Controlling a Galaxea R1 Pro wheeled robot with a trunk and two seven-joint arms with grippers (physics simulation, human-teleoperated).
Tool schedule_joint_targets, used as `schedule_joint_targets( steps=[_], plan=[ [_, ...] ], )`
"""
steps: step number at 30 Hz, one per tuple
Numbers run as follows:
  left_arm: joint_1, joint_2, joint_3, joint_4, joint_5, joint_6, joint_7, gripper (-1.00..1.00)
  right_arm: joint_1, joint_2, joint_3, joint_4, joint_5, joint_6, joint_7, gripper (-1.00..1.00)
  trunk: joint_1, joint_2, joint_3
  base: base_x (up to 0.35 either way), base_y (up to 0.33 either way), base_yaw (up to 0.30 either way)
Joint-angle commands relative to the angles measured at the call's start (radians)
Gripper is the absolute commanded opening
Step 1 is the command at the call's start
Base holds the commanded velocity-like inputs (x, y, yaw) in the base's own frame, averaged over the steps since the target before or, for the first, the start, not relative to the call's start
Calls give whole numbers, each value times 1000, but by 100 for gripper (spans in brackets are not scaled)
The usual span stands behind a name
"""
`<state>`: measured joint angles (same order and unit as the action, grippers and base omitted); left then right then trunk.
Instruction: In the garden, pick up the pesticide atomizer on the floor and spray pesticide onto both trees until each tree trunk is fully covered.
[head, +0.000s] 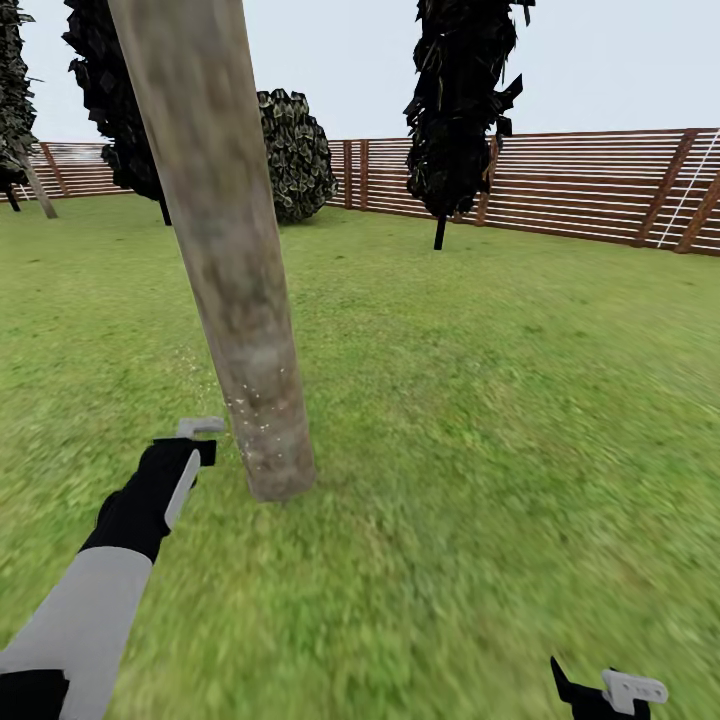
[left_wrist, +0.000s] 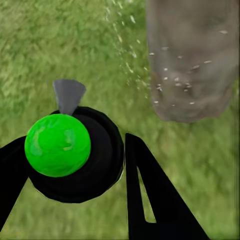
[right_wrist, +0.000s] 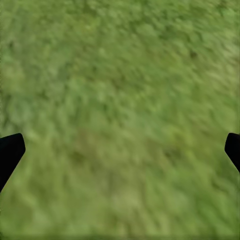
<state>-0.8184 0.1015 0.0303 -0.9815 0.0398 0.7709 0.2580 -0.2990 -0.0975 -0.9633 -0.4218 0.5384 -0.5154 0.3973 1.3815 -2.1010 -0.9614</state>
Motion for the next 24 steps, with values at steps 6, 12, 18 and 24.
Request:
schedule_joint_targets(
  steps=[6, 12, 18, 24],
  plan=[
    [-3, -114, -69, -132, -6, 127, 1, -100, 0, 0, 0, 0, 0, 0, 0, 100, 0, 0, 0, 0, 0, 0],
    [-11, -96, -46, -177, -7, 164, 1, -100, 0, 1, 0, 0, 0, 0, 0, 100, 0, 0, 0, 0, 0, 0],
    [-12, -75, 3, -222, -5, 214, 1, -100, 0, 1, 0, 0, 0, 0, 0, 100, 0, 0, 0, 0, 0, 0],
    [-14, -140, -77, -267, -6, 227, 1, -100, 0, 0, 0, 0, 0, 0, 0, 100, 0, 0, 0, 0, 0, 0]
  ],
)
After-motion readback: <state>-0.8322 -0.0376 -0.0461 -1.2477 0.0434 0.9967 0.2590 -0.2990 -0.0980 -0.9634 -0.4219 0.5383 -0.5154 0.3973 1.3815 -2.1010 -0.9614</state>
